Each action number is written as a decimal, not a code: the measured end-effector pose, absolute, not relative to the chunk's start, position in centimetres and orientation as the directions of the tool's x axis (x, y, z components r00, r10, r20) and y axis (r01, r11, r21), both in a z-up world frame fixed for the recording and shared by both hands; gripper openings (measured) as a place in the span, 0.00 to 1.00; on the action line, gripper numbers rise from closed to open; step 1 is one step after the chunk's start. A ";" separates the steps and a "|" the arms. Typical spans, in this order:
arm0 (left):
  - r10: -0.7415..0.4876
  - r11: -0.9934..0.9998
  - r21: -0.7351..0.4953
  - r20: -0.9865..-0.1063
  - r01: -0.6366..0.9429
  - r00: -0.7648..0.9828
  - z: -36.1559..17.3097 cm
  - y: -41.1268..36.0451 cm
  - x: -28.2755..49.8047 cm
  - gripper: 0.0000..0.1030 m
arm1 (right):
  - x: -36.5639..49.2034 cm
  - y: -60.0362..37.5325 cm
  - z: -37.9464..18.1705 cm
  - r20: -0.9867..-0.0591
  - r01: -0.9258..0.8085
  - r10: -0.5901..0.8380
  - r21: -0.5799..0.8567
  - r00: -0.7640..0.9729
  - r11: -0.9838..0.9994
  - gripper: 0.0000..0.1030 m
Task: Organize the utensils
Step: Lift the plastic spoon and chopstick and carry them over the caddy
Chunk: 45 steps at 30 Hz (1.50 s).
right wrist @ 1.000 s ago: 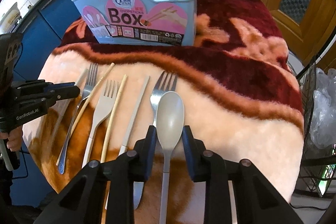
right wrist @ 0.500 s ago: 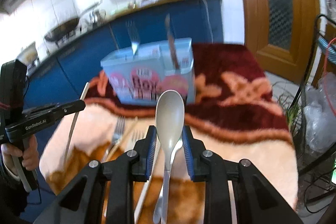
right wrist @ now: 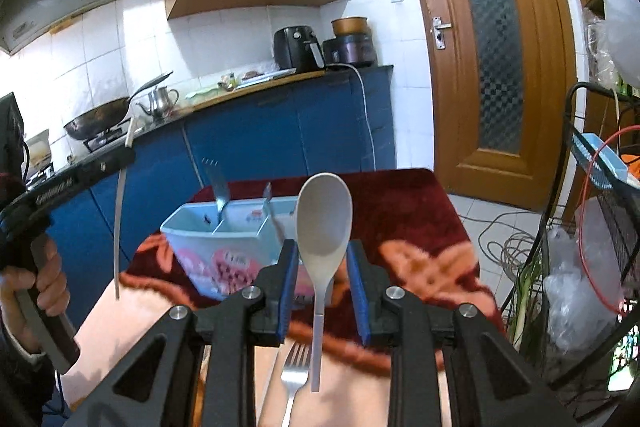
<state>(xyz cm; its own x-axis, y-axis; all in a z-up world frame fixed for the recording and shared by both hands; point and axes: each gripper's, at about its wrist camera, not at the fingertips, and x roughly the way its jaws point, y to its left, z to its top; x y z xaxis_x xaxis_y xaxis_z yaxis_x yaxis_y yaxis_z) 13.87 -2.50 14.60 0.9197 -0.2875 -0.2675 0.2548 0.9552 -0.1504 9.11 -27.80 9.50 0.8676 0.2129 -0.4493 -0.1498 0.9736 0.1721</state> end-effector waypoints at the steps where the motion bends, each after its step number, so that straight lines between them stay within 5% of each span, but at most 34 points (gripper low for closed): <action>1: -0.270 0.959 -0.151 -0.245 0.239 0.931 14.9 -2.5 14.4 0.06 | 9.4 -28.0 9.8 -0.442 -0.147 0.211 0.175 0.872 0.974 0.27; 16: -0.108 0.984 -0.151 -0.107 0.091 0.988 14.1 -2.2 21.1 0.06 | 14.0 -28.1 13.7 -0.307 -0.117 0.132 0.068 0.943 0.991 0.27; 25: -0.111 0.984 -0.156 -0.149 0.088 0.983 11.3 -1.9 21.2 0.06 | 17.1 -26.2 13.8 -0.261 -0.196 0.218 0.107 0.941 0.975 0.27; 38: -0.169 0.977 -0.169 -0.236 0.131 0.957 8.4 -1.8 20.2 0.06 | 19.5 -23.9 9.3 -0.440 -0.302 0.339 0.155 0.832 0.941 0.28; 45: -0.213 0.969 -0.187 -0.283 0.163 0.935 7.8 -1.9 19.7 0.14 | 18.8 -23.7 10.2 -0.429 -0.315 0.348 0.147 0.834 0.937 0.34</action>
<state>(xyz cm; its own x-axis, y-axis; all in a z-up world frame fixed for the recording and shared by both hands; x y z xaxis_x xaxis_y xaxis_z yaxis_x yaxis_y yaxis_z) 19.70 -1.89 7.85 0.9352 -0.2126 -0.2831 0.1634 0.9686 -0.1874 18.77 -23.73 10.23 0.8338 0.3478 -0.4288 -0.3153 0.9375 0.1473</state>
